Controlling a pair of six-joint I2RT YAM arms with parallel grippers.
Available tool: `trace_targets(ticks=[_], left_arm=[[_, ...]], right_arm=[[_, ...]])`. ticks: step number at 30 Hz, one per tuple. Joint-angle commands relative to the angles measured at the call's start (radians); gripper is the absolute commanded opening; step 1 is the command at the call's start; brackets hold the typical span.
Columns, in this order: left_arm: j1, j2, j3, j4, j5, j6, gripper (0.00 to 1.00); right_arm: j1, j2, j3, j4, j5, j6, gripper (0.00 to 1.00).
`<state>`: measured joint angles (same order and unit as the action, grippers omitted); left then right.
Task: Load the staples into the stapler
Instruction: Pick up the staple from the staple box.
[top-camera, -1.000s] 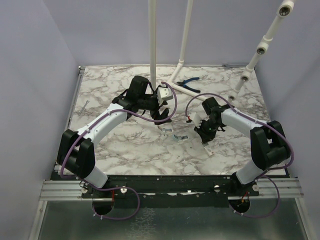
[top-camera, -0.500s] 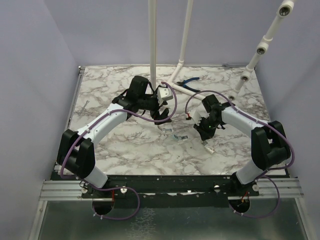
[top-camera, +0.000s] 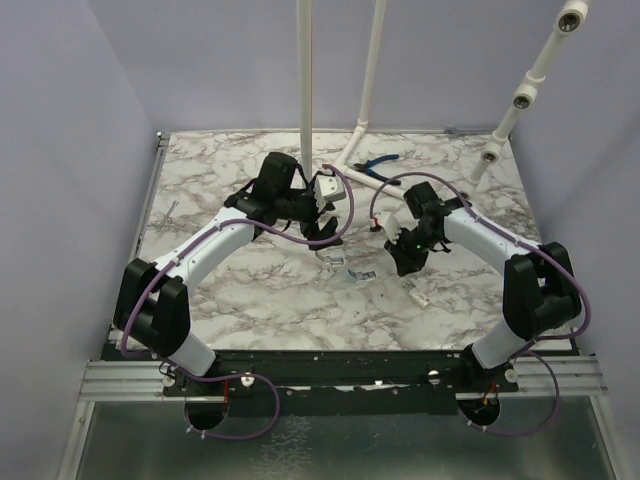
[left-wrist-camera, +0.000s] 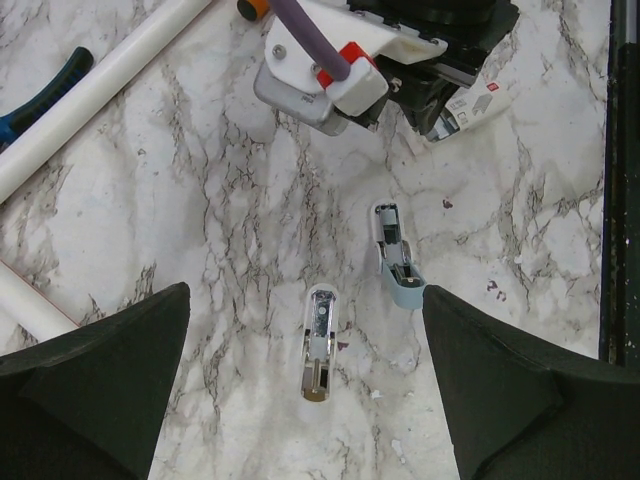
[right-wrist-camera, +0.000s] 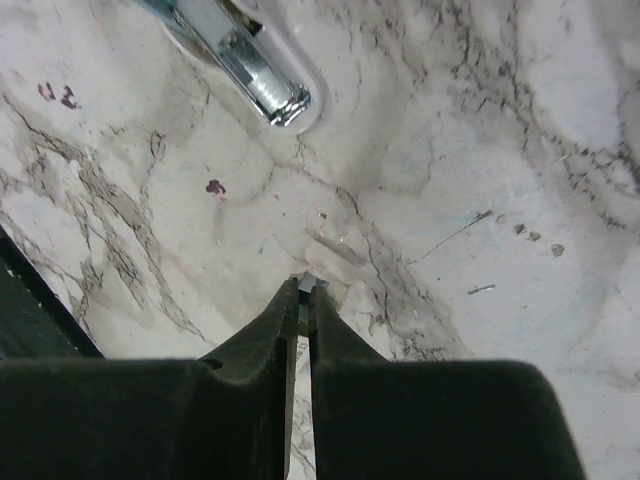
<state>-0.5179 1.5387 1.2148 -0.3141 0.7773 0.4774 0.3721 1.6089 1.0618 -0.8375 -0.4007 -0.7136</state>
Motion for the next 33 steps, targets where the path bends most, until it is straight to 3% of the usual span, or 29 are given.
trace_targets(ticks=[1,7,12,22,28,33], left_arm=[[0.012,-0.034,-0.025,0.045,0.007,-0.018,0.99],[0.04,-0.044,-0.062,0.118,0.0,-0.089,0.99],[0.055,-0.053,-0.073,0.121,0.006,-0.092,0.99],[0.125,-0.064,-0.085,0.123,-0.021,-0.151,0.99],[0.179,-0.072,-0.088,0.123,-0.04,-0.158,0.99],[0.204,-0.06,-0.069,0.124,-0.068,-0.158,0.99]], right_arm=[[0.005,-0.027,0.069,-0.019,-0.103,0.057,0.08],[0.007,-0.048,0.111,0.063,-0.213,0.179,0.07],[0.029,-0.068,0.095,0.124,-0.25,0.175,0.08],[0.201,-0.123,-0.034,0.309,-0.17,0.107,0.08],[0.246,-0.166,-0.076,0.309,-0.157,0.035,0.08],[0.338,-0.206,-0.189,0.371,-0.051,-0.018,0.08]])
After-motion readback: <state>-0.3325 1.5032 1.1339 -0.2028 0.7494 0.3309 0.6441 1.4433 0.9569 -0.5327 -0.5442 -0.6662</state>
